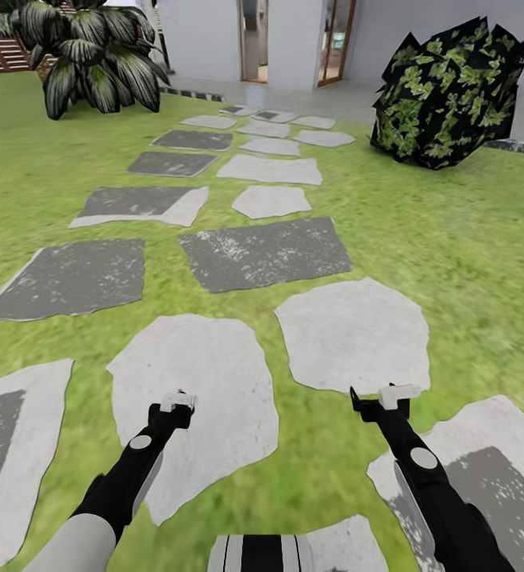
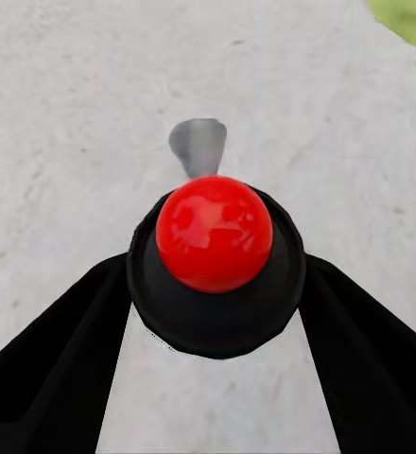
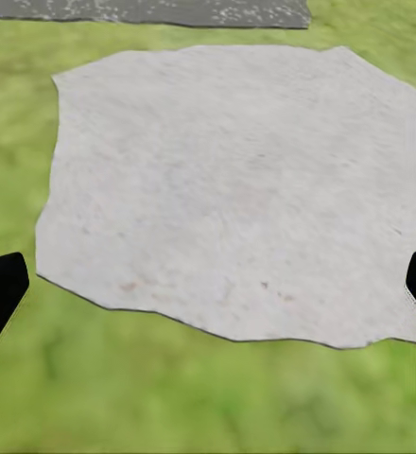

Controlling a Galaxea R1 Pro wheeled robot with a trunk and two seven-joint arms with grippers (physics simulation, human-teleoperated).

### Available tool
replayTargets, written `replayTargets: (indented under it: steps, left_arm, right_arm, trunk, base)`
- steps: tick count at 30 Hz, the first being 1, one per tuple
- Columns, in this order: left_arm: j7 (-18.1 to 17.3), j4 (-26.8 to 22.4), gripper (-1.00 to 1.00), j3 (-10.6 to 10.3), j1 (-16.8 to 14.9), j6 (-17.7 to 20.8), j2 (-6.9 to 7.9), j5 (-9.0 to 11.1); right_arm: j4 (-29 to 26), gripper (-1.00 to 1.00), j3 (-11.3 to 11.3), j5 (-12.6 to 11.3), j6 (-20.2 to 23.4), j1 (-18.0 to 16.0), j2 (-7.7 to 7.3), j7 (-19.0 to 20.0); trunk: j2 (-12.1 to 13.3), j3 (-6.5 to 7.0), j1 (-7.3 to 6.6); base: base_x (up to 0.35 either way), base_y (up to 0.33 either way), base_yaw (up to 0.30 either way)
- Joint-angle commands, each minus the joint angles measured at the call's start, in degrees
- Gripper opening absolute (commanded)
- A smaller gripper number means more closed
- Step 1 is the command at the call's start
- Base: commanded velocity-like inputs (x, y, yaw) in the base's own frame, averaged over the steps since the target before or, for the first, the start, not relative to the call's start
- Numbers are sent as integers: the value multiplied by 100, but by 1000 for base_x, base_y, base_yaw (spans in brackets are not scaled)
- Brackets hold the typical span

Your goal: In the garden, pick up the pesticide atomizer on the floor and spray pesticide onto both trees until each tree trunk is fully covered.

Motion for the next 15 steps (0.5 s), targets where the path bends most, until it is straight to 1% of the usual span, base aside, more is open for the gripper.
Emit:
replayTargets:
  steps: [1, 6, 15]
  left_arm:
    - [-5, 0, -100, 1, 0, 0, 0, 0]
    - [-5, 0, -100, 1, 2, 0, 0, 0]
    - [-5, -55, -100, 1, 80, 0, -5, 0]
  right_arm:
    - [0, 100, 1, 0, 0, 1, 2, 0]
    - [-29, 100, 2, 0, 0, 9, 3, 0]
    - [-61, 100, 1, 0, 0, 11, 3, 0]
  trunk:
    - [2, 32, -2]
    - [8, 187, -15]
    - [20, 466, -38]
  base:
    - [0, 0, 13]
    - [0, 0, 74]
    - [0, 0, 114]
